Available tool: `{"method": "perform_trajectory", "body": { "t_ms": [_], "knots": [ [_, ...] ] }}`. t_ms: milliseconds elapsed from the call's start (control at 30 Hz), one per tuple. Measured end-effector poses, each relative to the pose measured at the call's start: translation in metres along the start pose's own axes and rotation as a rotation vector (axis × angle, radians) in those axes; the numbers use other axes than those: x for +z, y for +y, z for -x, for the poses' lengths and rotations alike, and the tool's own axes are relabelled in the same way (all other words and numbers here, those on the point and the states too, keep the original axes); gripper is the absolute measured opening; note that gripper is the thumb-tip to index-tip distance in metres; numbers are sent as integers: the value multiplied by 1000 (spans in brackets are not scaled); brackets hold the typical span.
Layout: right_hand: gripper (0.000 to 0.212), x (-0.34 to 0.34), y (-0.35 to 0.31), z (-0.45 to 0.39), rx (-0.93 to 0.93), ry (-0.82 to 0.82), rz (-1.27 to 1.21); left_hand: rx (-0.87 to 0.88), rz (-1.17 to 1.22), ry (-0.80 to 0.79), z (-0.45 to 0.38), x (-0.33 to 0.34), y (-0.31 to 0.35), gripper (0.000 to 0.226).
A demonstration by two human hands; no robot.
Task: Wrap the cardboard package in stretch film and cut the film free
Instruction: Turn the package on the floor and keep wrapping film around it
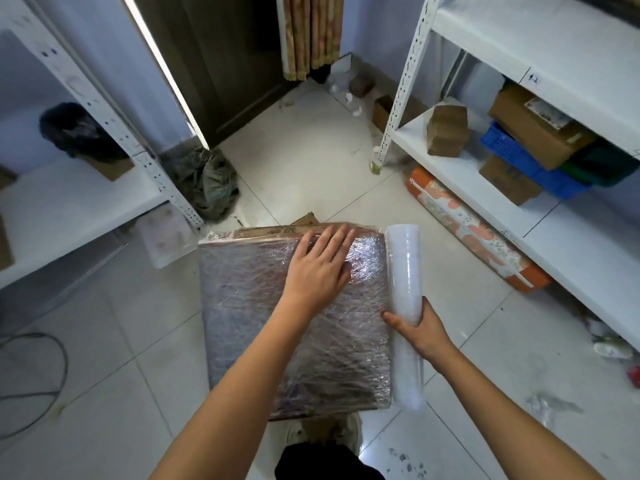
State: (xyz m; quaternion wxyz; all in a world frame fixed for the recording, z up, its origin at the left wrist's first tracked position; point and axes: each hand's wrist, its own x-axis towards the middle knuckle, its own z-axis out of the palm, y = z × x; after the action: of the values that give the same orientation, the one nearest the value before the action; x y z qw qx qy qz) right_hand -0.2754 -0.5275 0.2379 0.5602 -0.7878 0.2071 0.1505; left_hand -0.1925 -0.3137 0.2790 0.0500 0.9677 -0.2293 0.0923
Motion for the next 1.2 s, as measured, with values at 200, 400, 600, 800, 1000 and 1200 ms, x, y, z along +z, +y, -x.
{"method": "perform_trajectory", "body": {
  "t_ms": [200, 400, 600, 800, 1000, 1200],
  "knots": [
    [66, 3, 2, 2, 4, -15, 34, -217, 58, 0, 27, -20, -61, 47],
    [58, 7, 1, 7, 12, -5, 57, -459, 68, 54, 52, -33, -97, 63],
    [58, 6, 1, 14, 31, -4, 53, -813, 168, 47, 45, -38, -94, 50],
    [58, 8, 3, 18, 37, 10, 59, -1163, 527, -42, 41, -48, -116, 48],
    [57, 11, 0, 20, 37, 18, 57, -1162, 746, 178, 54, -50, -124, 34],
    [63, 11, -3, 22, 32, 21, 91, -1263, 1157, 204, 50, -52, -138, 37]
  ]
}}
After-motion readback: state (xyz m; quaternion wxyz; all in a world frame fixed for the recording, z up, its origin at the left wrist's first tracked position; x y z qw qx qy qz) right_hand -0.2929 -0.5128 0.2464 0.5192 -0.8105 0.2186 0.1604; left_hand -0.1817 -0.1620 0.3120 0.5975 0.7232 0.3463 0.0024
